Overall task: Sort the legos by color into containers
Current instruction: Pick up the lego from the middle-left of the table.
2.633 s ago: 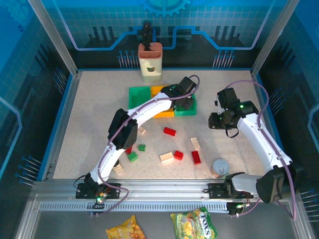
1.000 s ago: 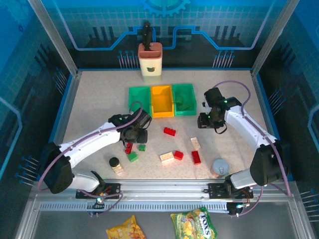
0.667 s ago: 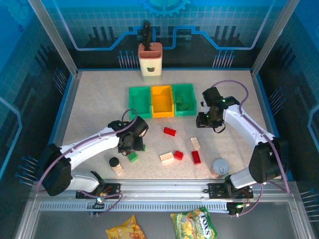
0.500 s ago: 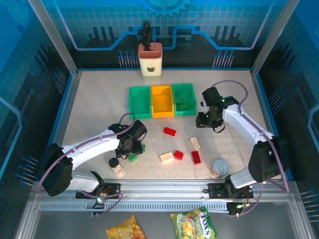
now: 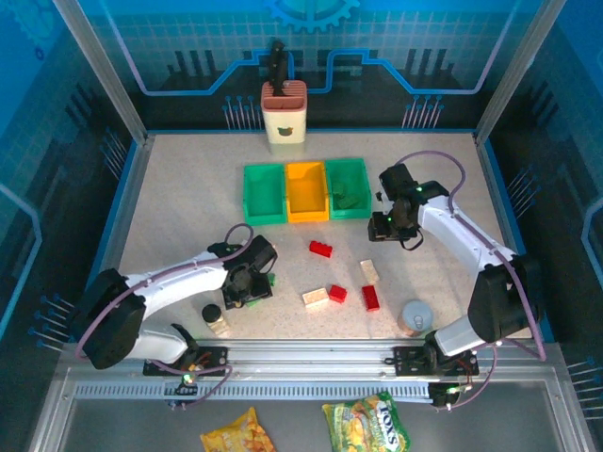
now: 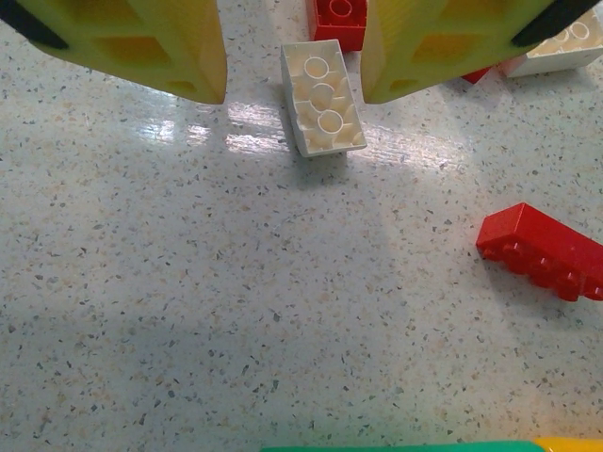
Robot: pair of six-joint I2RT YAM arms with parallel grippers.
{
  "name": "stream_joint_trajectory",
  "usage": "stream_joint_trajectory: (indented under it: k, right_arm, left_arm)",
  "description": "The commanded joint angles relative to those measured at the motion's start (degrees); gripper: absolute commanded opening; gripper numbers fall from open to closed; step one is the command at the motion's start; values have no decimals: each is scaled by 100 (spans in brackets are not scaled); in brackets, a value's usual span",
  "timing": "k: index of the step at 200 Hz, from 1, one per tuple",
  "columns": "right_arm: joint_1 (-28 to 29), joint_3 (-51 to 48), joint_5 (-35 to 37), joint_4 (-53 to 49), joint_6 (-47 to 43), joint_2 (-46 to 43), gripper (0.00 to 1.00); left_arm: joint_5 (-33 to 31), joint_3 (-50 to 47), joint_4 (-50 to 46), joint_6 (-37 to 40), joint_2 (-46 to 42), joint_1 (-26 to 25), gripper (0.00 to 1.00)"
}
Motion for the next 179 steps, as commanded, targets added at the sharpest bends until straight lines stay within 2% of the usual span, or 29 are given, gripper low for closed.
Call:
stream_joint_trajectory:
  k: [1, 82, 179]
  right_arm:
    - [113, 180, -68, -49, -23, 77, 43]
    - [184, 312, -33, -93, -14, 174, 43]
    - [241, 292, 23, -136, 34, 148, 43]
  left_arm:
    - [176, -79, 161, -43, 88, 4, 68]
    - [129, -11, 240, 117, 363, 11, 61]
    - [55, 164, 167, 407, 507, 9, 47]
